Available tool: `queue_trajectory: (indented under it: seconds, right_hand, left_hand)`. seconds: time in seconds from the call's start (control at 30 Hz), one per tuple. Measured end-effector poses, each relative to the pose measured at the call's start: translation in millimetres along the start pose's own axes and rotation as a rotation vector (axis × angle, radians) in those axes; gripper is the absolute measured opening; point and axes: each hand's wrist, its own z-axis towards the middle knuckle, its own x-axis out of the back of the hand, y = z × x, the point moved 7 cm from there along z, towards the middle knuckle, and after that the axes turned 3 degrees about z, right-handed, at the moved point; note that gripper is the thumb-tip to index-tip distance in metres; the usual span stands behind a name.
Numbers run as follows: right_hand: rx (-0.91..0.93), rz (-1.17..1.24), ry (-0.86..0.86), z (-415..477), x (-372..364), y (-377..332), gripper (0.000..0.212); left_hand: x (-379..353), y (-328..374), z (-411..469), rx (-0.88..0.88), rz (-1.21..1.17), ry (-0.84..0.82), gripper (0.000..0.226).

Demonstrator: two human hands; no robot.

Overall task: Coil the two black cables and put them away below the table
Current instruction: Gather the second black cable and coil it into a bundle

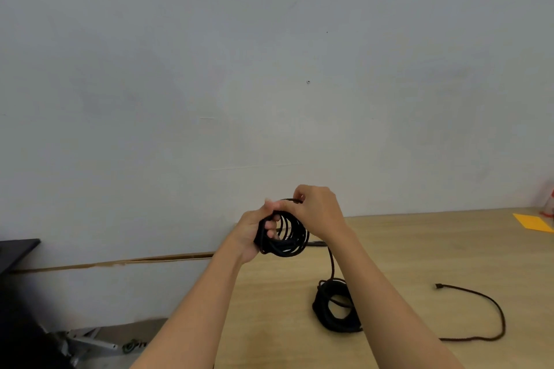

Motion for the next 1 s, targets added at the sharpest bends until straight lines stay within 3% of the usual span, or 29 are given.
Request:
queue_trajectory:
  seconds: [0.1,0.27,0.37,0.47,0.53,0.7,0.83,0.87,0.93,1.0]
  right_hand:
    - [-0.045,-0.109,-0.089,-4.3,-15.5,6.5,0.058]
    - [-0.136,0.364,-0.326,-1.9,-25.5,-1.4,0.035]
    - [-0.281,0.828,-0.463,-10.1,-38.1,-0.2,0.058]
    - [-0.331,0.87,-0.507,-19.5,-46.0,0.7,0.064]
    - [-0.357,0.834,-0.428,-19.6,-46.8,6.5,0.07]
    - [-0.416,0.792,-0.134,-15.8,-44.5,5.7,0.053]
    - [-0.346,0.726,0.02,-11.6,-36.5,-1.4,0.057]
    - [-0.321,0.695,0.022,-10.4,-34.2,-4.6,0.058]
    - [-0.305,0.665,0.074,-8.5,-25.0,-6.8,0.057]
    - [-0.353,0.77,0.189,-6.7,-15.1,1.3,0.056]
  left_hand:
    - [-4.1,3.9,-2.0,0.029,0.063,-0.02,0.014]
    - [-5.3,-3.6,-2.6,0.131,0.067,0.011,0.03]
    - [-14.4,3.2,-5.6,0.099,0.02,-0.052,0.036]
    - [-12.4,11.3,-6.4,0.062,-0.026,-0.038,0.034]
    - [-3.7,12.0,-3.5,0.05,-0.088,0.046,0.034]
    - [5.5,14.0,-0.1,0.023,-0.078,0.177,0.026]
    - [3.1,16.9,-1.8,-0.054,-0.021,0.167,0.017]
    - [3.4,15.9,-3.5,-0.052,-0.057,0.116,0.022]
    - [9.8,6.5,-3.9,0.055,-0.162,0.035,0.064]
    - [16.5,-22.1,-6.3,0.341,-0.087,0.017,0.103]
